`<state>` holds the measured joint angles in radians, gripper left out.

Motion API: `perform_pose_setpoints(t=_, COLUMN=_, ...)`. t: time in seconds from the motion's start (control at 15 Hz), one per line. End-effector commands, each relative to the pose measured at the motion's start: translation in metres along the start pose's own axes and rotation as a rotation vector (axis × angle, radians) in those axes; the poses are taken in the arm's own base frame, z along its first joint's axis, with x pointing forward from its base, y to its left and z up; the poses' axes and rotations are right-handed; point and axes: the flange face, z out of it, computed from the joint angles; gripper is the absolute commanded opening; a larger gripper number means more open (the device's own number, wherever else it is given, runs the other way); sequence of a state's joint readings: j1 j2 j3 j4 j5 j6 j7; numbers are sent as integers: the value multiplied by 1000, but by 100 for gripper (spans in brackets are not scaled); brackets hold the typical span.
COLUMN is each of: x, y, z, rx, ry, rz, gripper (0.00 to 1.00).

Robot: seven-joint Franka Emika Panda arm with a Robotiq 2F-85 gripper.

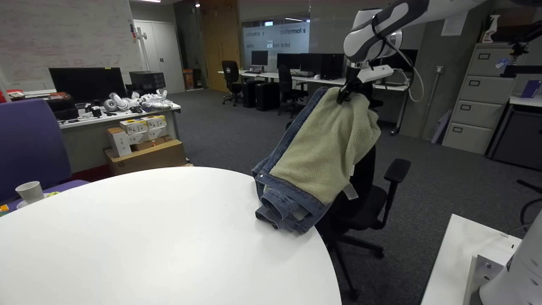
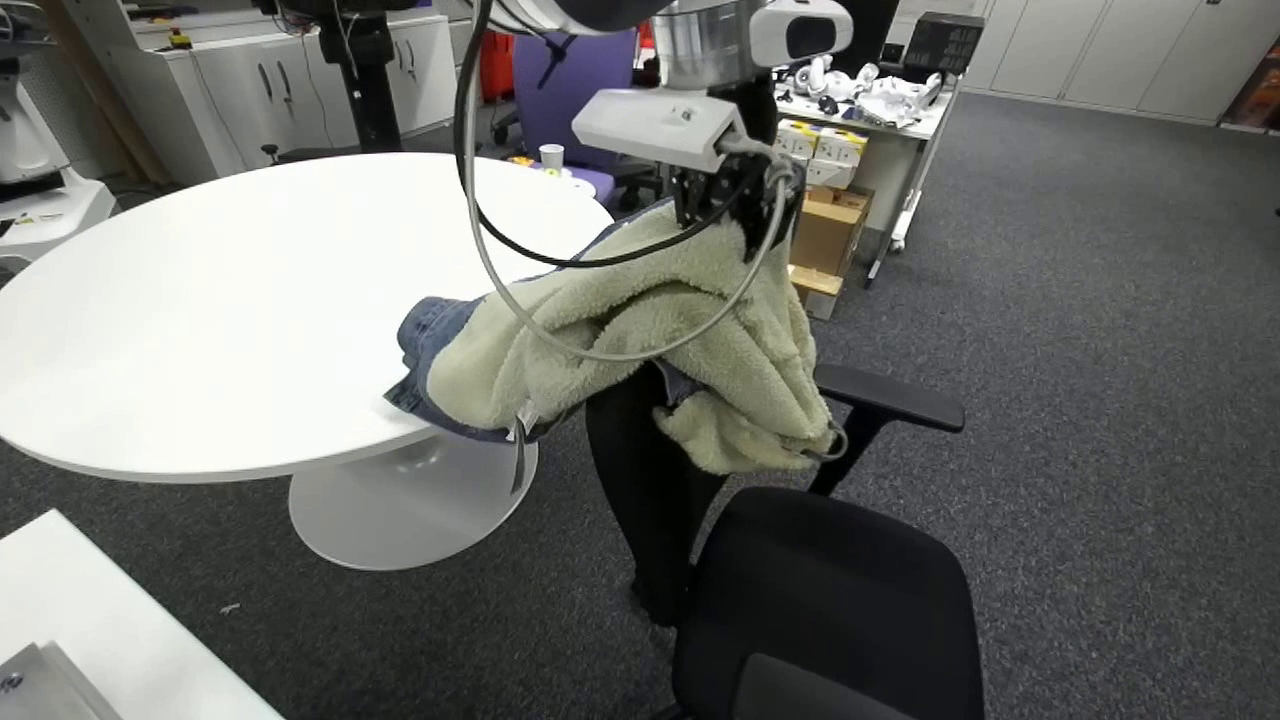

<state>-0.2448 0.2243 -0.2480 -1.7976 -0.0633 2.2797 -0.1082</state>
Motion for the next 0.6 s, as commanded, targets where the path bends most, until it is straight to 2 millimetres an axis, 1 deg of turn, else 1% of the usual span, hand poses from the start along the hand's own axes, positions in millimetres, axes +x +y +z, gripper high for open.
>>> perform_pose_setpoints(t=0.0, x=9, y=53, z=-20, rx=-6, ry=46, rz=113, gripper=0)
perform_pose_setpoints(t=0.2, x=4, y=79, z=-16, rx=-7, ry=44, rz=174, gripper=0)
perform_pose_setpoints(t=0.27, x=2, y=86, z=-12, rx=-8, ry=39, rz=188, gripper=0)
perform_pose_setpoints(t=0.33, x=2, y=90, z=-4, rx=-13, ry=27, rz=198, gripper=0)
perform_pose_setpoints(t=0.47, x=1, y=83, z=24, rx=-23, ry=-12, rz=189, gripper=0)
perform_pose_setpoints(t=0.53, x=0, y=69, z=47, rx=-28, ry=-45, rz=165, gripper=0)
